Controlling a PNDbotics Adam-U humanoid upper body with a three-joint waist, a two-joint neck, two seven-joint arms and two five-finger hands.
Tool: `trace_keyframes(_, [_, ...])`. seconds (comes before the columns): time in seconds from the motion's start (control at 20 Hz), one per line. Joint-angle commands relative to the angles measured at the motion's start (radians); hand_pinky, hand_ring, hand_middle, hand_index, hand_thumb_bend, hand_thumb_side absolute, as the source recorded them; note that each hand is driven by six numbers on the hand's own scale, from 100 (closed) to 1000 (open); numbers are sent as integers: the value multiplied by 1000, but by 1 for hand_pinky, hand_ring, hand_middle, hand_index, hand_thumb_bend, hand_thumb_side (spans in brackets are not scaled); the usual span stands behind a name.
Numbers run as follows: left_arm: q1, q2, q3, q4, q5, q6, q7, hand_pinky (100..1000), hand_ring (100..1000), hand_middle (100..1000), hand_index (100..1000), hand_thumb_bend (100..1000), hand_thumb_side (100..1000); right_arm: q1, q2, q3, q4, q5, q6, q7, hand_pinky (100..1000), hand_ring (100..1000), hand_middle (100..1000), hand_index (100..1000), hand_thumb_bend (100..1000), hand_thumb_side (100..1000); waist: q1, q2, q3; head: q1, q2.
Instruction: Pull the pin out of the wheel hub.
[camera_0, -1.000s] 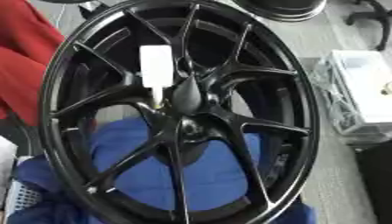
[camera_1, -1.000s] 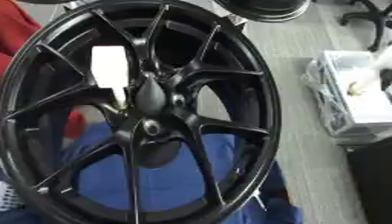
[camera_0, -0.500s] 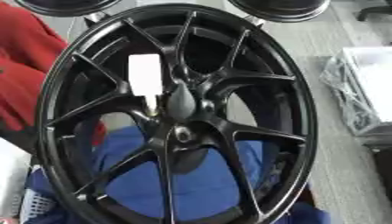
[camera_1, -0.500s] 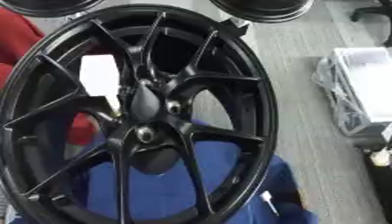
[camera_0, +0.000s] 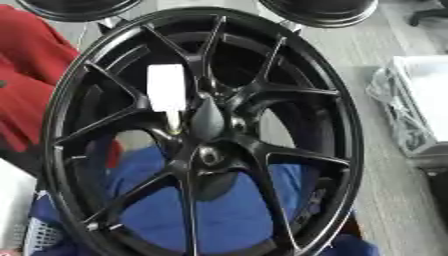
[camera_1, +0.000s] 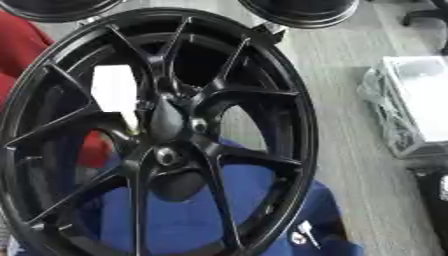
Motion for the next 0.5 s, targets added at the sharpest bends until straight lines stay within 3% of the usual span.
trace_keyframes(0.05, [-11, 11, 6, -22, 0, -3, -3, 582, 695, 575, 673, 541, 476, -15, -24, 22, -10, -53, -75, -54, 857, 881, 810, 820, 100, 590, 0, -16, 1, -1, -15])
trace_keyframes(0.3, [-22, 13, -2, -22, 6, -3, -12, 584, 696, 576, 673, 539, 475, -79, -18, 92, -10, -157, -244, -17, 853, 850, 770, 779, 100, 582, -3, -19, 4, -5, -19])
trace_keyframes(0.5, [-30, 14, -7, -22, 9, -4, -17, 585, 696, 576, 673, 540, 475, -124, -11, 125, -10, -212, -319, 26, 849, 839, 759, 768, 100, 577, -4, -21, 6, -6, -22])
